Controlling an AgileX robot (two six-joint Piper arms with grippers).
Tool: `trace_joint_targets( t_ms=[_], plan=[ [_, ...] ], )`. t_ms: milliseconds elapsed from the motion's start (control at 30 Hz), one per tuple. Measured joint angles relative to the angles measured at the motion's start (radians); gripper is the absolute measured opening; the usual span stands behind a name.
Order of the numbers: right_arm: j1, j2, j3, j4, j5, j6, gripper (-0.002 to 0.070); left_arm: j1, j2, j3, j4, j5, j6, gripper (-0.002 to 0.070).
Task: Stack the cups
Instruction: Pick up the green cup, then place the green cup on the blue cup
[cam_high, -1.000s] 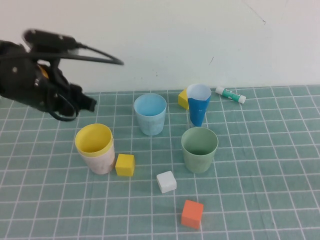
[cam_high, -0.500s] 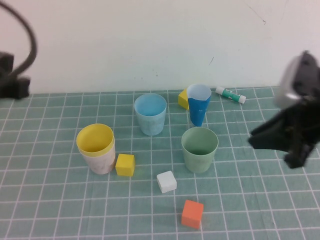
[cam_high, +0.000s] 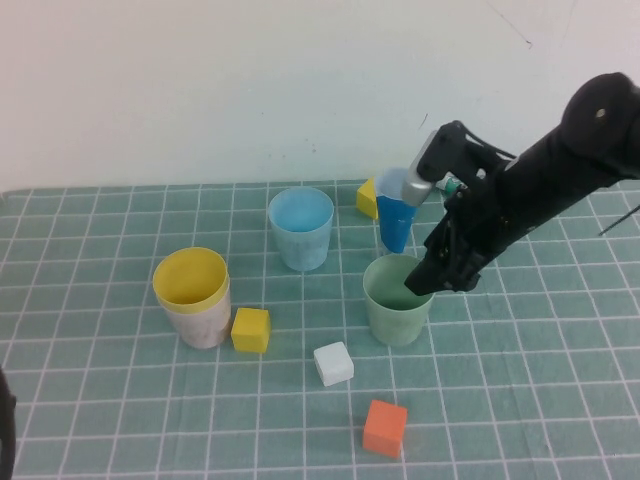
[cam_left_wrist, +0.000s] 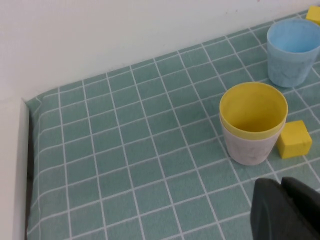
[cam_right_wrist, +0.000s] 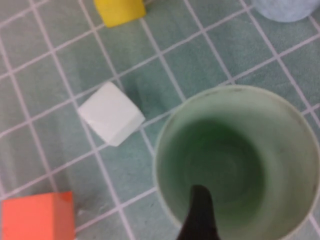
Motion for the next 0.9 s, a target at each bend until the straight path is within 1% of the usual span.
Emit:
trace_joint_targets(
  t_ms=[133, 200, 300, 367, 400, 433, 467, 533, 600, 667, 733, 800, 900],
  plan=[
    [0.000, 0.085, -0.064, -0.004, -0.003, 0.000, 0.0508, 0.000, -0.052, 0.039, 0.005, -0.002, -0.004, 0.0001],
    [0.000, 0.123, -0.088, -0.007, -0.005, 0.000, 0.0453, 0.000, -0.059, 0.054, 0.007, -0.006, -0.006, 0.0001],
    [0.000, 0.159, -0.114, -0.007, -0.008, 0.000, 0.0309, 0.000, -0.065, 0.078, 0.008, -0.010, -0.006, 0.0001],
    [0.000, 0.172, -0.122, -0.009, -0.008, 0.000, 0.0173, 0.000, -0.065, 0.094, 0.008, -0.015, -0.006, 0.0001],
    [0.000, 0.174, -0.124, -0.009, -0.008, 0.000, 0.0123, 0.000, -0.065, 0.102, 0.012, -0.015, -0.008, 0.0001],
    [0.000, 0.174, -0.125, -0.007, -0.002, 0.000, 0.0080, 0.000, -0.065, 0.110, 0.017, -0.015, -0.010, 0.0001],
    [0.000, 0.174, -0.130, -0.001, 0.014, 0.000, 0.0053, 0.000, -0.065, 0.114, 0.019, -0.015, -0.017, 0.0001],
    [0.001, 0.178, -0.153, 0.030, 0.067, 0.000, 0.0032, 0.000, -0.065, 0.128, 0.023, -0.017, -0.041, 0.0001],
    [0.012, 0.180, -0.204, 0.055, 0.133, -0.002, 0.0030, 0.000, -0.065, 0.143, 0.035, -0.032, -0.077, 0.0001],
    [0.042, 0.180, -0.286, 0.059, 0.185, -0.003, 0.0029, 0.000, -0.065, 0.167, 0.051, -0.049, -0.105, 0.0001],
    [0.083, 0.180, -0.376, 0.043, 0.192, 0.004, 0.0029, 0.000, -0.065, 0.190, 0.060, -0.066, -0.124, 0.0001],
    [0.126, 0.184, -0.474, -0.026, 0.157, 0.033, 0.0029, 0.000, -0.065, 0.214, 0.067, -0.088, -0.146, 0.0001],
    [0.187, 0.213, -0.633, -0.194, 0.081, 0.132, 0.0029, 0.000, -0.065, 0.233, 0.067, -0.115, -0.167, 0.0000]
  ],
)
